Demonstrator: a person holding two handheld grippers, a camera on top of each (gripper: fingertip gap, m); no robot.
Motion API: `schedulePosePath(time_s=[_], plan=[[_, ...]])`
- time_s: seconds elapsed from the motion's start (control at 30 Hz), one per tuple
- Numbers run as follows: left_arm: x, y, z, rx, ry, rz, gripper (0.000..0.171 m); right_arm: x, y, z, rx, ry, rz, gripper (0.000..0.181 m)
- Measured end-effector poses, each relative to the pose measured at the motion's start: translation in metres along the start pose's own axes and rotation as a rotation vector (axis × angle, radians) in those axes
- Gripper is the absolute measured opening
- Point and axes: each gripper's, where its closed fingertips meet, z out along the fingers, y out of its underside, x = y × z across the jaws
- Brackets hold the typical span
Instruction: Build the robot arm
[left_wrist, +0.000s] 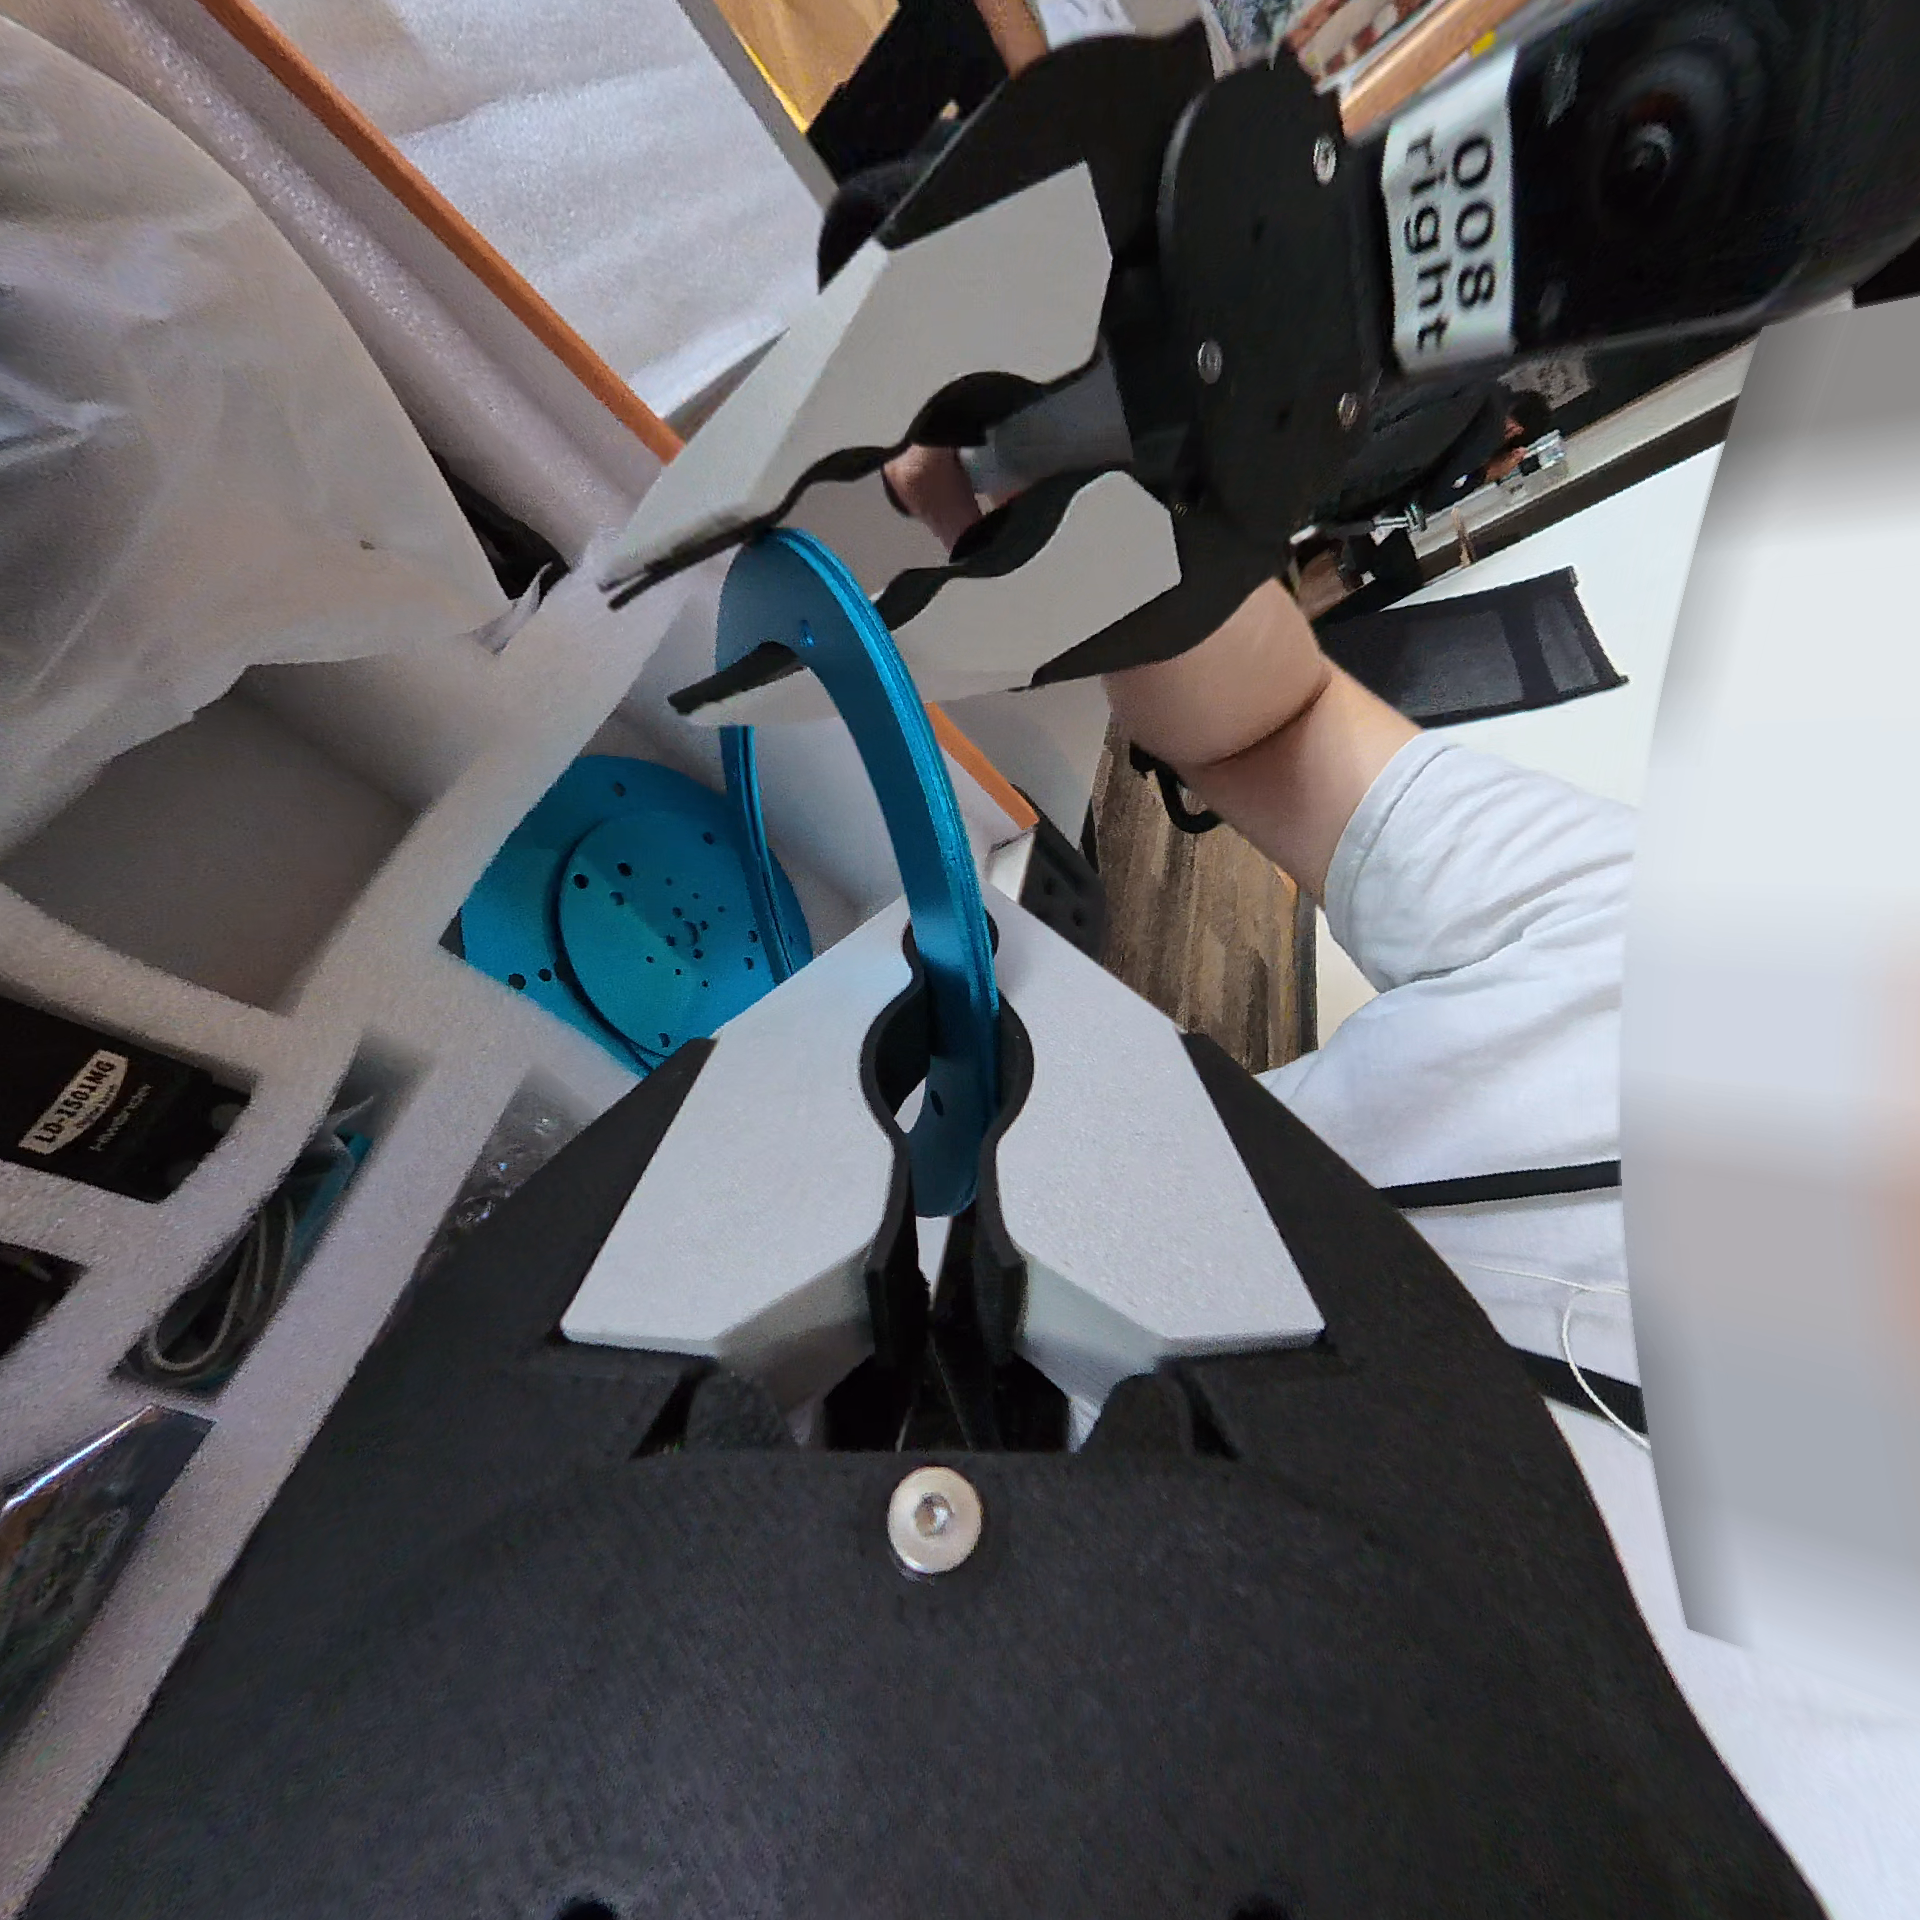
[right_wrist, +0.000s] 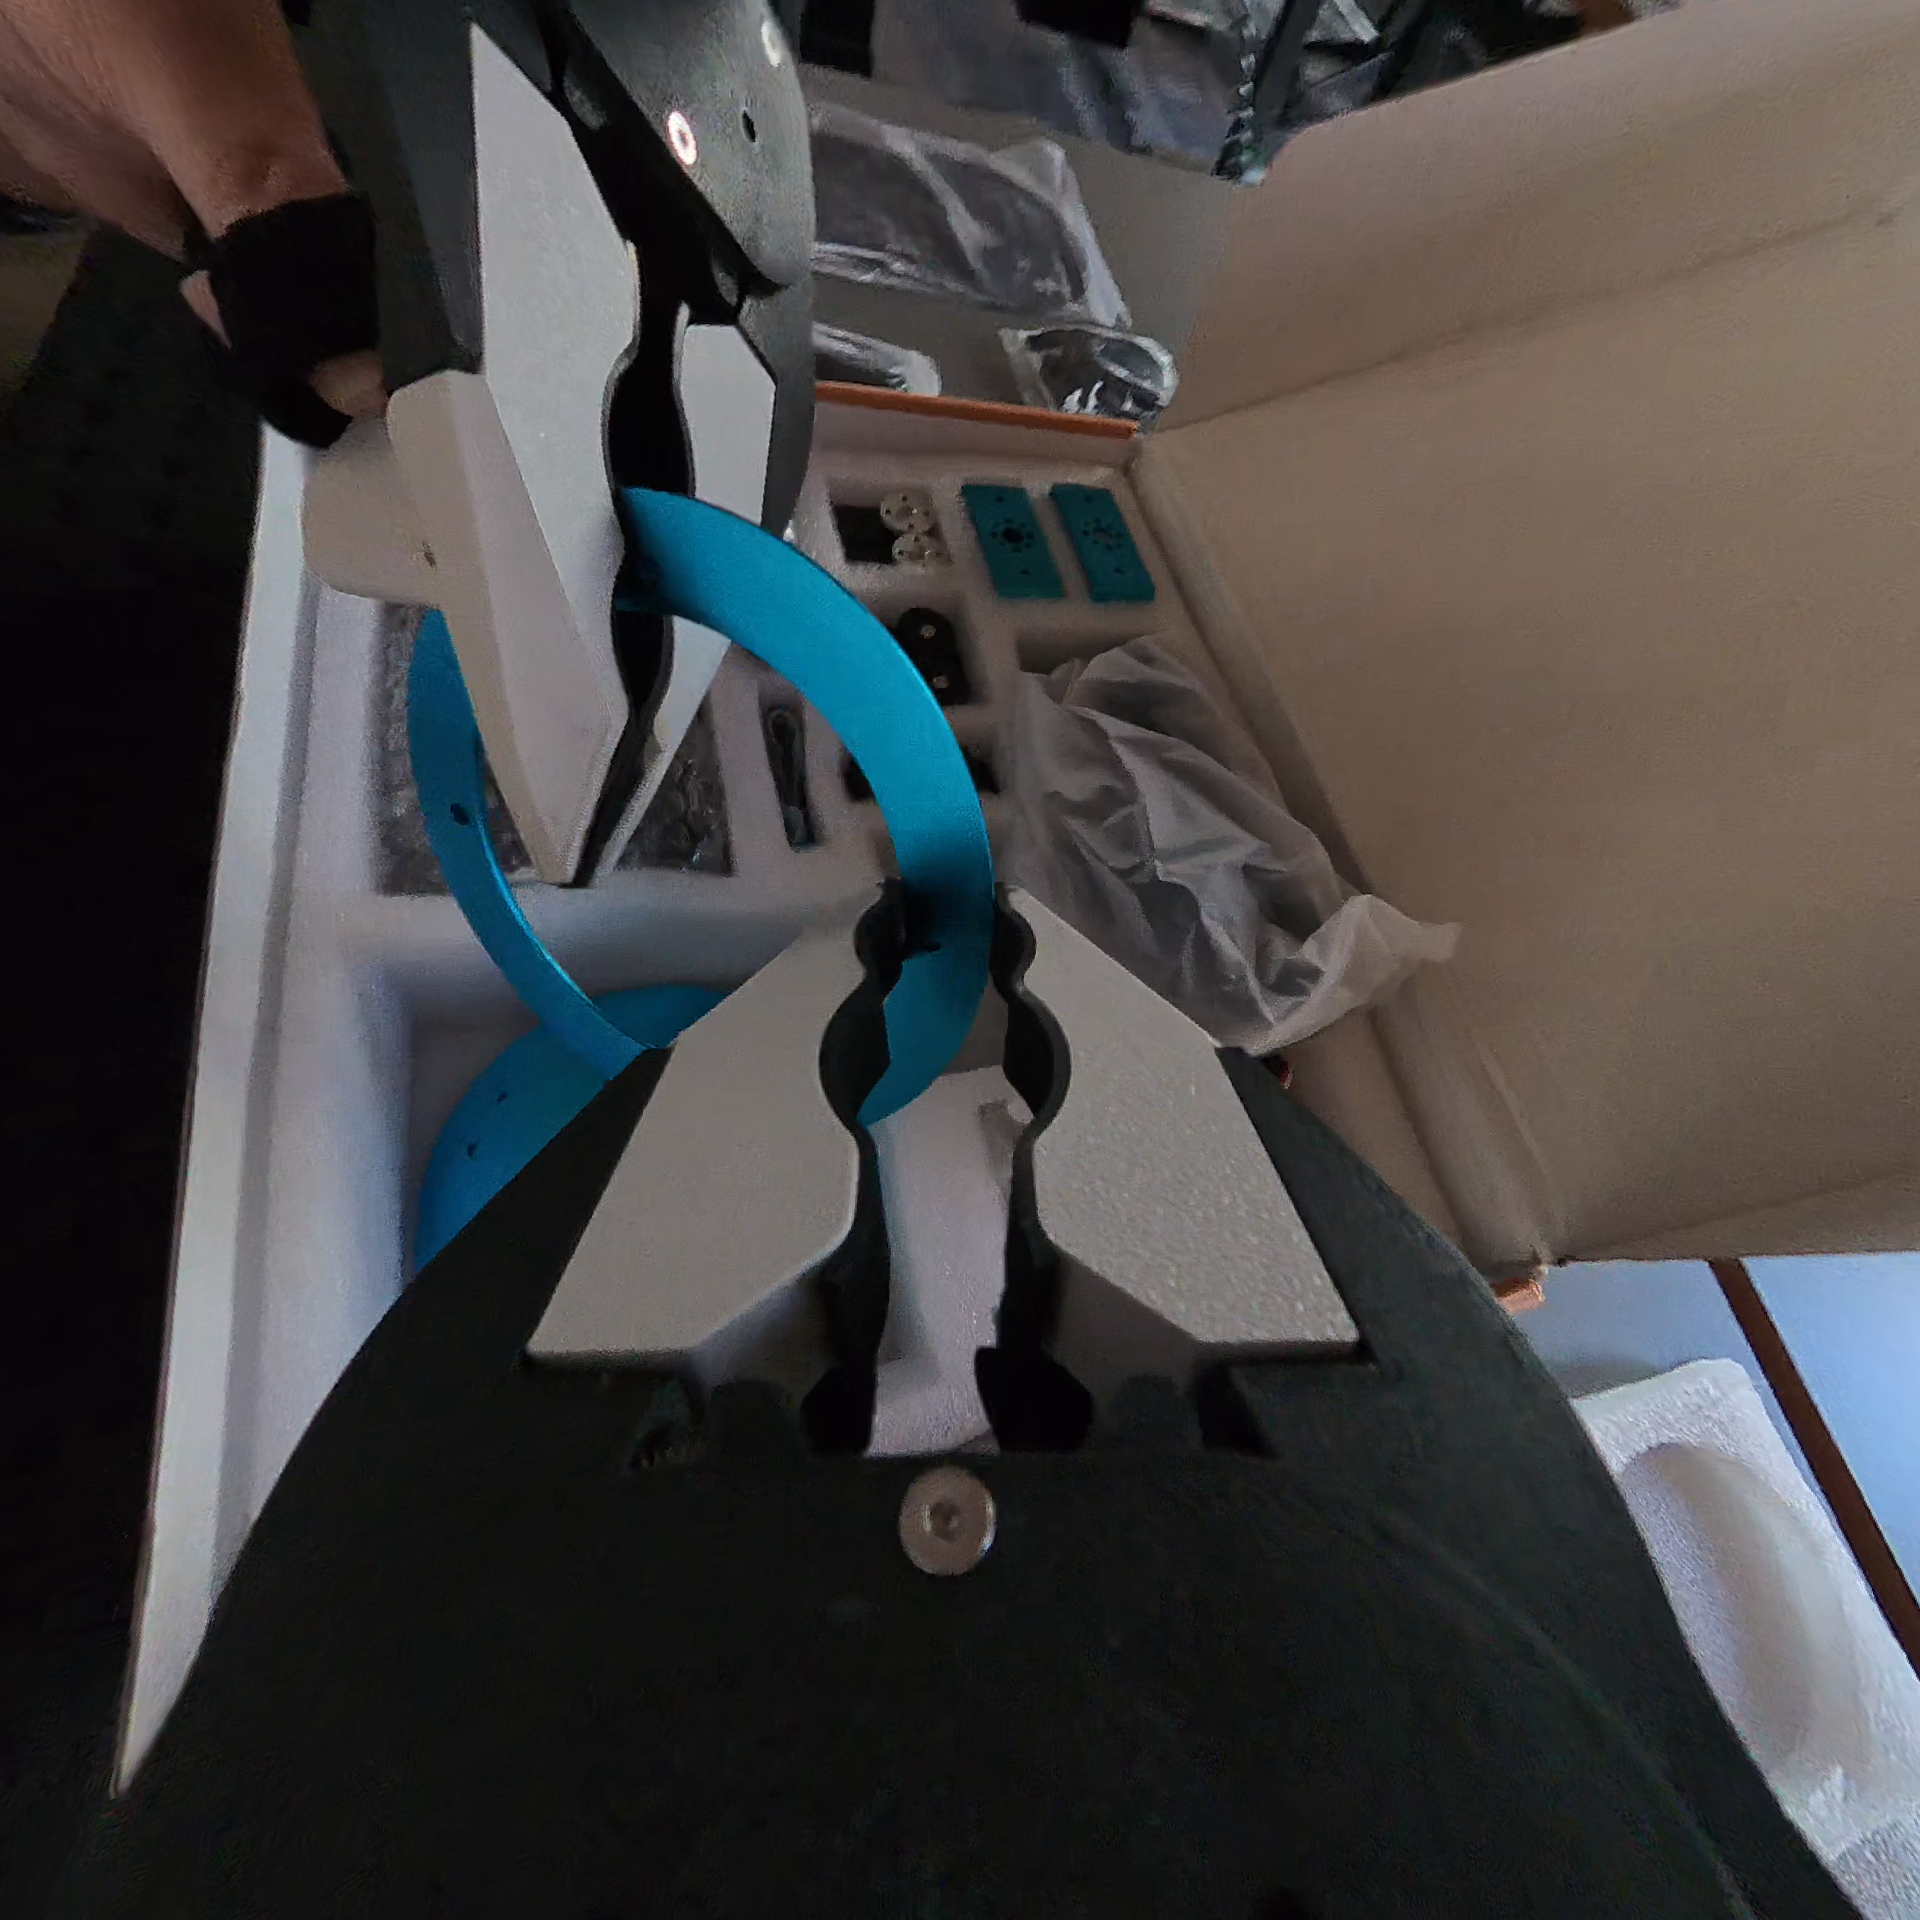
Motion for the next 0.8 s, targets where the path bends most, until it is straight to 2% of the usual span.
schedulePosePath(time_s=[0.17,0.3,0.4,0.6,0.7,0.8], plan=[[0.009,-0.001,-0.006,0.019,0.028,0.016,0.0,-0.001,-0.011,-0.011,0.037,0.089,0.05,0.014],[0.021,-0.011,-0.018,0.097,0.074,0.052,0.015,0.007,-0.021,-0.03,0.024,0.173,0.056,0.014],[0.016,-0.011,-0.025,0.137,0.006,0.116,0.024,0.01,-0.025,-0.046,0.002,0.237,0.049,0.014],[0.015,-0.003,-0.038,0.194,-0.057,0.176,0.026,0.026,-0.012,-0.096,-0.07,0.382,0.046,0.014],[-0.003,0.012,-0.032,0.069,-0.168,0.169,0.026,0.034,0.009,-0.128,-0.13,0.442,0.069,0.014],[-0.027,0.032,-0.02,-0.196,-0.31,0.119,0.022,0.04,0.028,-0.159,-0.173,0.488,0.102,0.014]])
